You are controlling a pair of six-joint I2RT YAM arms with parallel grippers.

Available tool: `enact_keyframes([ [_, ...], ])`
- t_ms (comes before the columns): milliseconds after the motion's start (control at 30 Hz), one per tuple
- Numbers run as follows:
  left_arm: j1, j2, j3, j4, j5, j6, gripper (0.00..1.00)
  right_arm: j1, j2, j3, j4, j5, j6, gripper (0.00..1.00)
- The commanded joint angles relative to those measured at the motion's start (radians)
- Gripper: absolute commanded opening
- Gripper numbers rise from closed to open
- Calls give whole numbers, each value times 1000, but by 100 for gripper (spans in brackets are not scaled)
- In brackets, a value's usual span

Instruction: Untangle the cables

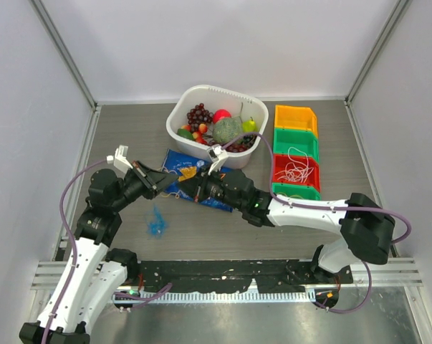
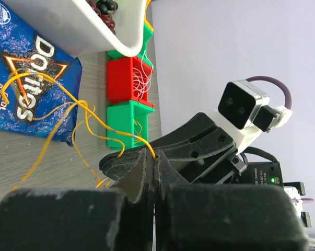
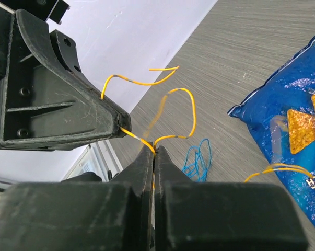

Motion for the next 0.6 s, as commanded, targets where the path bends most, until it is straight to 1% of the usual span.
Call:
enact_keyframes([
  [0,3,-3,-4,66,33,14,0,-9,-36,-11,60,104,9,0],
  [33,3,-1,-4,60,33,23,9,-20,-59,-25,58,110,3,1],
  [67,3,5,-1,49,33,32,25,-27,-74,-46,51,120,2,1],
  [100,3,11,5,38,29,38,44,-46,-106,-59,19,129,-3,1],
  [133,3,13,12,20,26,50,55,-69,-132,-83,5,144,-3,1],
  [200,3,20,32,-5,17,82,66,-110,-206,-135,-35,167,-18,1],
  [300,3,28,60,-54,-11,135,74,-187,-356,-192,-141,230,-40,1],
  [400,3,31,83,-75,-28,173,76,-306,-471,-191,-280,293,-64,1],
  [433,3,34,83,-75,-32,185,77,-335,-508,-182,-296,316,-75,1],
  [500,3,40,83,-72,-42,188,78,-408,-531,-140,-346,362,-95,1],
  [567,3,51,80,-62,-31,182,78,-527,-507,-67,-414,391,-106,1],
])
